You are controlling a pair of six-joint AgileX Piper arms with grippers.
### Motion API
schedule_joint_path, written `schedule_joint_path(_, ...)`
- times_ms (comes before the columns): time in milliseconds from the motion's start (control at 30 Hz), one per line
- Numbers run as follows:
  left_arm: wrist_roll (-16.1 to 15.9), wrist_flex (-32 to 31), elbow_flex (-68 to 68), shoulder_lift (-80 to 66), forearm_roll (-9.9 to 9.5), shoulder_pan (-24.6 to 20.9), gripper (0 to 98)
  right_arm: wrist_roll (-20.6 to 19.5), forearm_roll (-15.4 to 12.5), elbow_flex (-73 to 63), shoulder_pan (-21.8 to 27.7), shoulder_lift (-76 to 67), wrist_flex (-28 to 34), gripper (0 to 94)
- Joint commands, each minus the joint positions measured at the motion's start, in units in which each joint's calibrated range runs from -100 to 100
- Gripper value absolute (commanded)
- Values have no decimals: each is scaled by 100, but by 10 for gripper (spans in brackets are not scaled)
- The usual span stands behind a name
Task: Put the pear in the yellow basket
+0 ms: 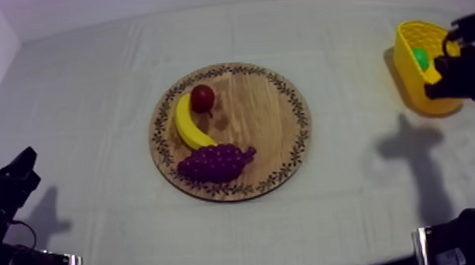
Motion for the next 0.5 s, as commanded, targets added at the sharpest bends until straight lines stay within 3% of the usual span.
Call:
schedule_joint_path(0,0,1,2,0,-2,1,1,79,-9,685,88,-1258,155,4)
schedule_joint_path(167,-1,1,2,0,-2,1,1,103,-12,1108,451,-2437,794,2)
schedule_joint_path(333,-2,1,2,0,-2,1,1,102,42,1335,477,-3177,1151,2)
schedule_joint_path(400,0,1,2,0,-2,1,1,-25,182,1383,494,-3466,1388,2)
schedule_joint_path(467,-2,1,2,0,-2,1,1,-377,506,1421,480,-3767,1693,2)
